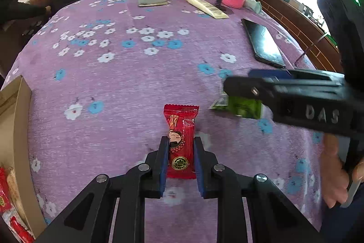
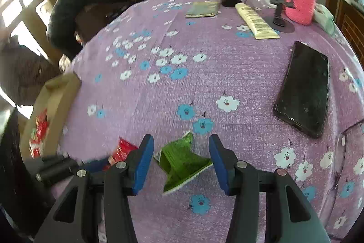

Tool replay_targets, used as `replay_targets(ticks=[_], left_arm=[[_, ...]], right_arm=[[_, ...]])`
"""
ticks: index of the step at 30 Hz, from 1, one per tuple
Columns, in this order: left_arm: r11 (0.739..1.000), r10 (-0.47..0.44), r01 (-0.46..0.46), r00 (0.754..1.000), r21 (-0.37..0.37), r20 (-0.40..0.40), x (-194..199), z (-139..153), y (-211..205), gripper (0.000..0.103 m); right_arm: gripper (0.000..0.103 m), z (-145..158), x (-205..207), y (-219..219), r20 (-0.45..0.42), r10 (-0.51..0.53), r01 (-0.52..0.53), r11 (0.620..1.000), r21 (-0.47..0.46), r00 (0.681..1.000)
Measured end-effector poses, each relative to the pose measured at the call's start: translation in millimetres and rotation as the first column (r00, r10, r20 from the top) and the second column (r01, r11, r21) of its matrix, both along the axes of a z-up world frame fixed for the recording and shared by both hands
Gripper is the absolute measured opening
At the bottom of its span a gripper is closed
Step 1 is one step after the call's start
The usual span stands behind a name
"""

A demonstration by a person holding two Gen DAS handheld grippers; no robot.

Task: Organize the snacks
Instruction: 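Grasp the red foil candy with the left tool while the right tool grasps the green packet, then lift both snacks and carry them over the cardboard box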

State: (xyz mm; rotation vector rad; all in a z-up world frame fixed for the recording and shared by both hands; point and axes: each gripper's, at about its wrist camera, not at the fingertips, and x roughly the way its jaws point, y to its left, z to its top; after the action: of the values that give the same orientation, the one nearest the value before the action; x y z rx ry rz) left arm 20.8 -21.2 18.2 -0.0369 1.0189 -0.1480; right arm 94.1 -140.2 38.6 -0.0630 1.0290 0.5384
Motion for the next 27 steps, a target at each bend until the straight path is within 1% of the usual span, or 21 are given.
replay_targets(ticks=[3,4,5,9,12,15,20,22,25,27], left_arm=[[1.0,0.004,-0.003,1.0,-0.013,0.023,-2,-1,9,0.021],[1.0,0.001,0.0,1.0,-0.016,0.03,-2,-2,10,0.021],[1.0,-0.003,0.003,0.999,-0.012,0.039,-3,-2,9,0.021],[1.0,-0.004,0.004,0.998,0.007,0.065,-6,-4,7,0.022],[1.0,0.0,-0.001,0.997,0.013,0.081,-8,-5,7,0.023],[1.0,0.001,-0.003,0.996,0.022,0.087,-9,-5,6,0.023],[0.999,0.003,-0.007,0.996,0.043,0.095,-8,-5,2,0.023],[0.999,0.004,-0.009,0.995,0.048,0.098,-8,-5,1,0.023],[0.999,0.016,-0.019,0.995,0.025,0.102,-8,-5,4,0.021],[1.0,0.027,-0.028,0.995,0.005,0.099,-8,-4,8,0.02]], right_arm=[[0.049,-7,-5,8,0.023,0.034,-0.032,0.995,-0.089,0.999],[0.046,-10,-6,11,0.03,0.037,-0.034,0.993,-0.113,0.999],[0.039,-13,-6,13,0.028,0.042,-0.038,0.991,-0.13,0.999],[0.036,-13,-9,17,0.048,0.044,-0.036,0.986,-0.16,0.998],[0.035,-15,-12,24,0.067,0.036,-0.023,0.982,-0.186,0.997],[0.035,-15,-12,27,0.074,0.008,0.007,0.98,-0.198,0.997],[0.035,-15,-14,29,0.084,-0.008,0.026,0.977,-0.213,0.996],[0.033,-14,-14,29,0.089,-0.013,0.031,0.978,-0.204,0.996],[0.028,-9,-13,24,0.092,-0.048,0.063,0.984,-0.168,0.995],[0.028,-8,-9,17,0.085,-0.079,0.091,0.986,-0.141,0.993]])
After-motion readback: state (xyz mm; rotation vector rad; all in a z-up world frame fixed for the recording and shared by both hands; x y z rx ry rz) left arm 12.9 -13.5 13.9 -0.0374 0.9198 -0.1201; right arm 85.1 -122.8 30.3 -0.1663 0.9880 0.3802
